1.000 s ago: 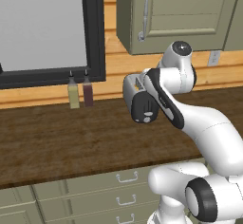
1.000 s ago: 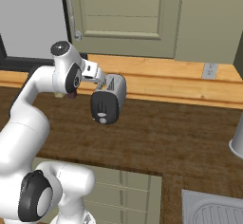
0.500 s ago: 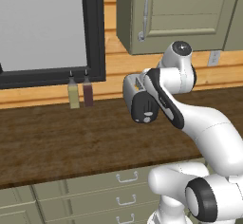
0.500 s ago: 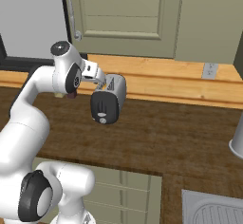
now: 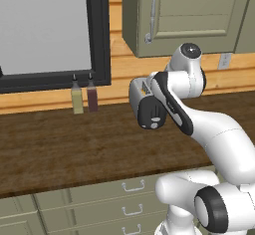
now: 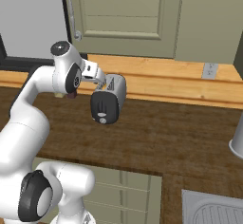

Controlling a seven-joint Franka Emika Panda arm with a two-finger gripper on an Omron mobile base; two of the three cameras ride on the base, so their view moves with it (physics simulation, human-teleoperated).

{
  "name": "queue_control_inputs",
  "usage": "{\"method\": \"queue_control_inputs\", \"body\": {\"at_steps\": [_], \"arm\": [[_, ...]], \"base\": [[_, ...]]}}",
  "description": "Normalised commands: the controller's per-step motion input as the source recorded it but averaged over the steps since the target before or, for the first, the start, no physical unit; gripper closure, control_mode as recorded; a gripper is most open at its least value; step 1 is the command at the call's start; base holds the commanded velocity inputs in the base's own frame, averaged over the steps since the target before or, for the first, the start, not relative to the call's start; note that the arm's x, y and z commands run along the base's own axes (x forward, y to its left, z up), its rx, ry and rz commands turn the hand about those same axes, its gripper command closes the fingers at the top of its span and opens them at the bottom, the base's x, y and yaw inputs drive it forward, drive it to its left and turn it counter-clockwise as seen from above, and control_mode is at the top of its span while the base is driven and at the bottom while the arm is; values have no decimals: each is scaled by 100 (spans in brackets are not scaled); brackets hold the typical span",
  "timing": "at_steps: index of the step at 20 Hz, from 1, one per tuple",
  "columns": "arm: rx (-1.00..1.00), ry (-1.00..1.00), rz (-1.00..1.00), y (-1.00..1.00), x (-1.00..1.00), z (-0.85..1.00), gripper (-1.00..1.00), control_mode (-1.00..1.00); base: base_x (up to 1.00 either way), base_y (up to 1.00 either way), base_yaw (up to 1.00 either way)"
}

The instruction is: Start the toaster. Once the lever pops up, take the bread to the plate on the dining counter.

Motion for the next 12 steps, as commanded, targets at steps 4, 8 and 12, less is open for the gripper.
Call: {"method": "queue_control_inputs", "body": {"at_steps": [4, 8, 12], "arm": [[0, 0, 0, 0, 0, 0, -100, -100], [0, 0, 0, 0, 0, 0, -100, -100], [0, 0, 0, 0, 0, 0, -100, -100]], "base": [[0, 0, 0], [0, 0, 0], [0, 0, 0]]}}
